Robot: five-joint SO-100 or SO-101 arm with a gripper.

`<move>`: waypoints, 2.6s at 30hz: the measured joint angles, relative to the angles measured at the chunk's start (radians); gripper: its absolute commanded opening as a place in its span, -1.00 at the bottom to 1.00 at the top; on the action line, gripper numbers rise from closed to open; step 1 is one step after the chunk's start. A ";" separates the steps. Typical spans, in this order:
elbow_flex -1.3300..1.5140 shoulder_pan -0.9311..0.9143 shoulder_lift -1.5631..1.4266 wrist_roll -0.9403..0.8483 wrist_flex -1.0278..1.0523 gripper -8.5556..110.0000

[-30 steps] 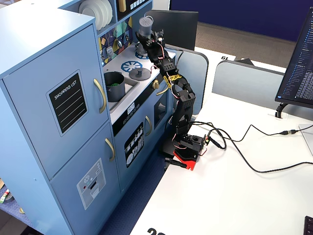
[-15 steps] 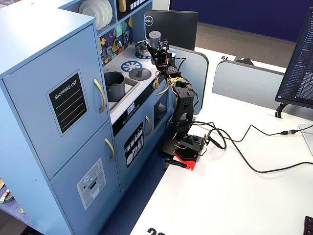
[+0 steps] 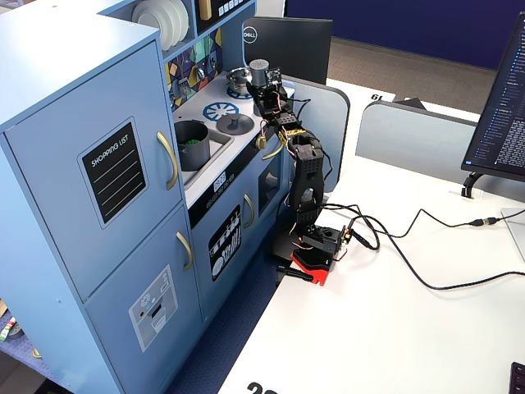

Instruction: Put salt in the gray recipient

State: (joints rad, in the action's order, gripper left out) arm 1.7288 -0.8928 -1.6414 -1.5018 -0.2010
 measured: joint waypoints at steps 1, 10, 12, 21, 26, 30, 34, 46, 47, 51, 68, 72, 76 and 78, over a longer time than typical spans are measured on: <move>-0.005 0.000 0.002 0.000 0.005 -0.64; -0.014 -0.009 0.008 -0.031 0.066 0.26; -0.015 -0.006 0.003 -0.034 0.077 0.28; 0.175 -0.020 -0.327 -0.063 0.256 0.28; 0.305 -0.034 -0.716 -0.129 0.646 0.25; 0.368 0.104 -1.017 -0.198 1.071 0.25; 0.472 0.374 -1.253 -0.189 1.457 0.23; 1.315 0.676 -1.488 -0.083 1.310 -0.15; 1.348 0.683 -1.494 -0.067 1.302 -0.16; 1.388 0.735 -1.514 0.091 1.296 -0.85; 1.396 0.796 -1.572 -0.118 1.497 -0.78; 1.396 0.796 -1.572 -0.008 1.514 -0.78; 1.396 0.796 -1.572 -0.015 1.523 -0.77; 1.396 0.796 -1.572 -0.015 1.523 -0.77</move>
State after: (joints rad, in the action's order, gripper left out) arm 3.1247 -0.0966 -3.2137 -1.5171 1.3223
